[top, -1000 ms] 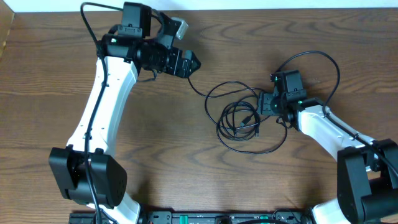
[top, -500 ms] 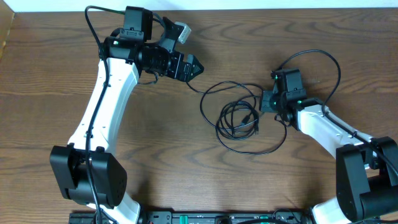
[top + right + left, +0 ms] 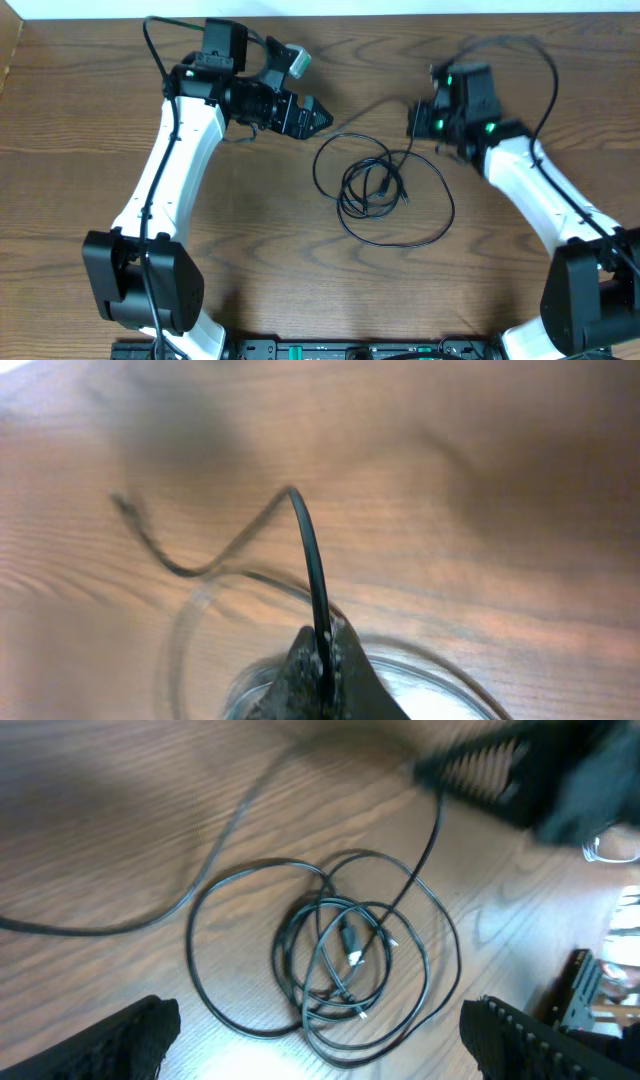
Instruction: Untangle cables
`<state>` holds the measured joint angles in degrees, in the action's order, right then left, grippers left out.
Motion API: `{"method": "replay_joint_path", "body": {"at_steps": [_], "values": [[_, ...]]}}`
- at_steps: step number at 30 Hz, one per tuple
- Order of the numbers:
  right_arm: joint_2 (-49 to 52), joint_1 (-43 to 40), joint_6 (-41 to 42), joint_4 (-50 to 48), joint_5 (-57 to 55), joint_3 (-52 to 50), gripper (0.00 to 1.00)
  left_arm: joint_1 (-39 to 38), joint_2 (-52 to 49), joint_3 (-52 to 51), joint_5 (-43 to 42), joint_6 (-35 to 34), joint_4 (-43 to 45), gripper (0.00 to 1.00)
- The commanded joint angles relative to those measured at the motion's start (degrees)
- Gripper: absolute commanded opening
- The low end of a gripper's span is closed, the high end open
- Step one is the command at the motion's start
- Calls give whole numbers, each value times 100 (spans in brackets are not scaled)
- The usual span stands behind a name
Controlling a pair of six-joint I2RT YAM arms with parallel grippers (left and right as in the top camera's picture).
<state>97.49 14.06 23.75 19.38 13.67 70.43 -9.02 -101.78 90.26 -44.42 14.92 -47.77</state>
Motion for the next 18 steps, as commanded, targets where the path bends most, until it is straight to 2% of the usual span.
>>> {"method": "replay_joint_path", "body": {"at_steps": [1,10,18], "values": [[11,24,63,483,85,1115,1,20,92,-411,-542,116,245,95],[11,7,-116,1869,-479,3449,1,20,90,-1080,-1401,487,505,96],[11,-46,-564,2959,-1333,4712,1,-146,90,-1349,-1572,501,505,100]]}}
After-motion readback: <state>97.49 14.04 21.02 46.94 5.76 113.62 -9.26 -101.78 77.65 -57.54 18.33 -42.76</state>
